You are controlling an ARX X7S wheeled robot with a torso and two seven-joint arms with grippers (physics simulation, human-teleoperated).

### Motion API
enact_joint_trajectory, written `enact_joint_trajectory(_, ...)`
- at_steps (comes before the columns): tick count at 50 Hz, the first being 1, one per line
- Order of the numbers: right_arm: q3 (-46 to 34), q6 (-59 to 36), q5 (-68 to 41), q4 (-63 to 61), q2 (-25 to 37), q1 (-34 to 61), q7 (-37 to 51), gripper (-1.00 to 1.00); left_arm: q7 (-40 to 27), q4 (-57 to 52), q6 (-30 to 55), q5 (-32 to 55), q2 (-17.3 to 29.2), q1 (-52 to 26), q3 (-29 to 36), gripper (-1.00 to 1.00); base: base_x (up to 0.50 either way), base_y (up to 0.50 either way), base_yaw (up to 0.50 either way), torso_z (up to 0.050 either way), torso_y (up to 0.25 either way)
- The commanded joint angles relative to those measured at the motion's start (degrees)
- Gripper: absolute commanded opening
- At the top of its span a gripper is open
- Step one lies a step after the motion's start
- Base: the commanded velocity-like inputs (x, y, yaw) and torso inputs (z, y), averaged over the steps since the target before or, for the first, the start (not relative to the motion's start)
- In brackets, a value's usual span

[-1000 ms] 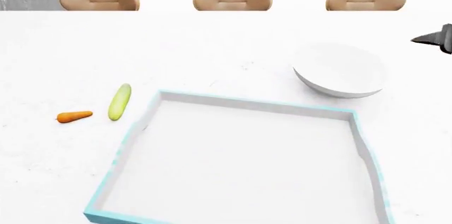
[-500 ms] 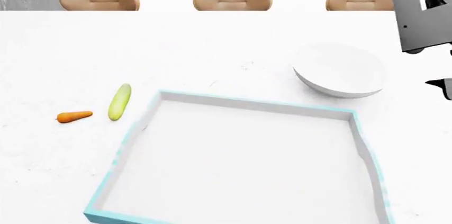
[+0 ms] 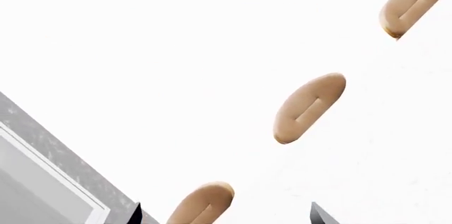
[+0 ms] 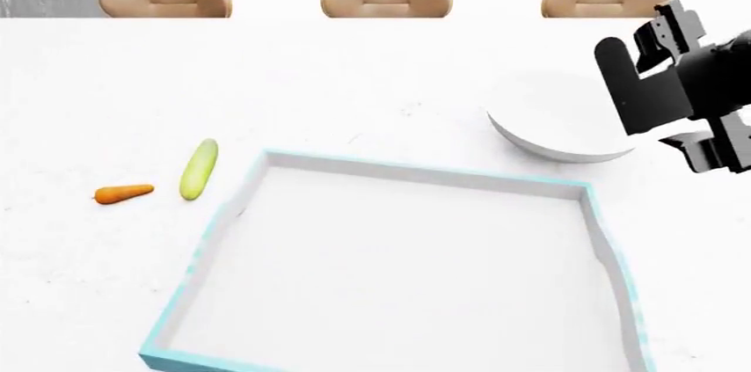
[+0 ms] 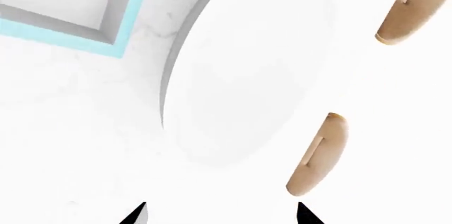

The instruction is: Place the two vegetables and bowl onto the tray for setting up a vegetable dip station.

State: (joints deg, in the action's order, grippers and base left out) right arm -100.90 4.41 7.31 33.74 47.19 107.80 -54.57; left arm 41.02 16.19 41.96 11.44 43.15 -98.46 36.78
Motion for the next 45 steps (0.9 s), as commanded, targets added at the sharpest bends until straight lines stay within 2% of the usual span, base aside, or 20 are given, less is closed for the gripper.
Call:
enact_joint_trajectory(1,0.1,5.0,0.3,8.1,-3.5,-3.5,5.3,1.00,-0.1,-0.4,0.4,0.0,0.0,0.0,0.1,1.00,0.00,0.00,0.00,0.000,0.000)
enact_joint_trajectory(6,-0.2,4.0,0.7,6.5,-2.5,-3.7,5.1,1.00,-0.2,-0.2,0.3,-0.1,-0.4,-0.1,0.1,1.00,0.00,0.00,0.00,0.000,0.000)
enact_joint_trajectory(26,0.6,7.9,-0.6,17.4,-8.3,-9.8,10.8,1.00,-0.3,-1.9,1.7,0.2,0.4,-0.1,-0.2,1.00,0.00,0.00,0.00,0.000,0.000)
enact_joint_trajectory(45,2.3,8.5,-2.9,19.3,-9.6,-15.3,15.3,1.00,0.0,0.3,-0.1,-0.5,-0.4,-0.5,0.4,1.00,0.00,0.00,0.00,0.000,0.000)
